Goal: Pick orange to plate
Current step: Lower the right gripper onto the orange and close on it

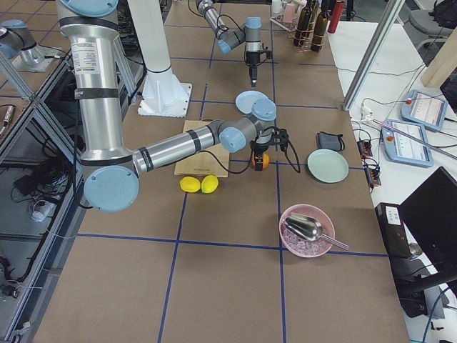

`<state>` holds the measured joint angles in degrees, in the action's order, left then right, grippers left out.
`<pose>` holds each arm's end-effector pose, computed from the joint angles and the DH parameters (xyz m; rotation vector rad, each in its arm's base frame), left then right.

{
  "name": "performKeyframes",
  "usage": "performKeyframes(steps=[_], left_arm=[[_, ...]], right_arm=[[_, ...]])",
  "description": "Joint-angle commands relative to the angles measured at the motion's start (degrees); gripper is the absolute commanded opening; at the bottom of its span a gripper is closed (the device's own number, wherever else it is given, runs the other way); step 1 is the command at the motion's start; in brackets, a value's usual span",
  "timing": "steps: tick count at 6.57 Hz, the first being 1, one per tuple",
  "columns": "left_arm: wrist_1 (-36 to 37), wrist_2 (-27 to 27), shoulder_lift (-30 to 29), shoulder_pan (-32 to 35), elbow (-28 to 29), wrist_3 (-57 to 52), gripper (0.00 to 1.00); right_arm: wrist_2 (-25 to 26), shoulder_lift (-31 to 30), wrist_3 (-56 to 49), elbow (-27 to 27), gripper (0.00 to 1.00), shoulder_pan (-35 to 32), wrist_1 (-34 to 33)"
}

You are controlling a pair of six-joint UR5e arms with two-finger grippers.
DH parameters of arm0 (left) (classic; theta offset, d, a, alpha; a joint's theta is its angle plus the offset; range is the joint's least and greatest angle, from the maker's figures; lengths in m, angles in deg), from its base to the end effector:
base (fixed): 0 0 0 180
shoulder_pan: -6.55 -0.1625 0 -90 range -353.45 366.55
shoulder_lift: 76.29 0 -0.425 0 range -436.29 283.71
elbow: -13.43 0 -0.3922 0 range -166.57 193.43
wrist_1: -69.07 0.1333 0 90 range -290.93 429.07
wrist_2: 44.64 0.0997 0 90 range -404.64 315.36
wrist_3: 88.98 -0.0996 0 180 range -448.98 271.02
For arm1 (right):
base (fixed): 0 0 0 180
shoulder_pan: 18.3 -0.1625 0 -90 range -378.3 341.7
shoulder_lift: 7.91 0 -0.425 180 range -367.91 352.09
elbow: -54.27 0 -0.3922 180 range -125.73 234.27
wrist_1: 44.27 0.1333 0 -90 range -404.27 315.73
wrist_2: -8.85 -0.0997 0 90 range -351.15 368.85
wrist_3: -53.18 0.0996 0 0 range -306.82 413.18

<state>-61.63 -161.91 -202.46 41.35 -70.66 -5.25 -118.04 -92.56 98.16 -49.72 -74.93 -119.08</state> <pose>0.5295 -0.4748 0.2426 0.0388 1.2772 -0.1338 -0.2340 -0.4889 0.4649 0.0565 -0.8496 -0.0037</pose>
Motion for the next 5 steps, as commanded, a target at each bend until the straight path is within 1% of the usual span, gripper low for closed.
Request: performKeyframes(steps=[1, 2, 3, 4, 5], left_arm=[[-0.08, 0.63, 0.05, -0.17, -0.64, 0.38, 0.95], [-0.08, 2.29, 0.05, -0.26, -0.9, 0.3, 0.95], [-0.08, 3.78, 0.14, -0.26, -0.99, 0.38, 1.0], [-0.08, 3.89, 0.14, -0.26, -1.08, 0.38, 1.0], [-0.08, 3.89, 0.14, -0.26, -1.08, 0.38, 1.0]], right_arm=[[8.55, 3.33, 7.55, 0.62, 1.0, 7.03, 1.42], [10.24, 3.44, 7.75, 1.06, 1.0, 8.37, 1.77], [12.61, 4.66, 7.67, 2.2, 1.0, 9.25, 1.86], [13.85, 5.1, 7.49, 3.6, 1.0, 9.61, 1.86], [13.95, 5.89, 7.66, 6.31, 1.0, 9.61, 4.73]])
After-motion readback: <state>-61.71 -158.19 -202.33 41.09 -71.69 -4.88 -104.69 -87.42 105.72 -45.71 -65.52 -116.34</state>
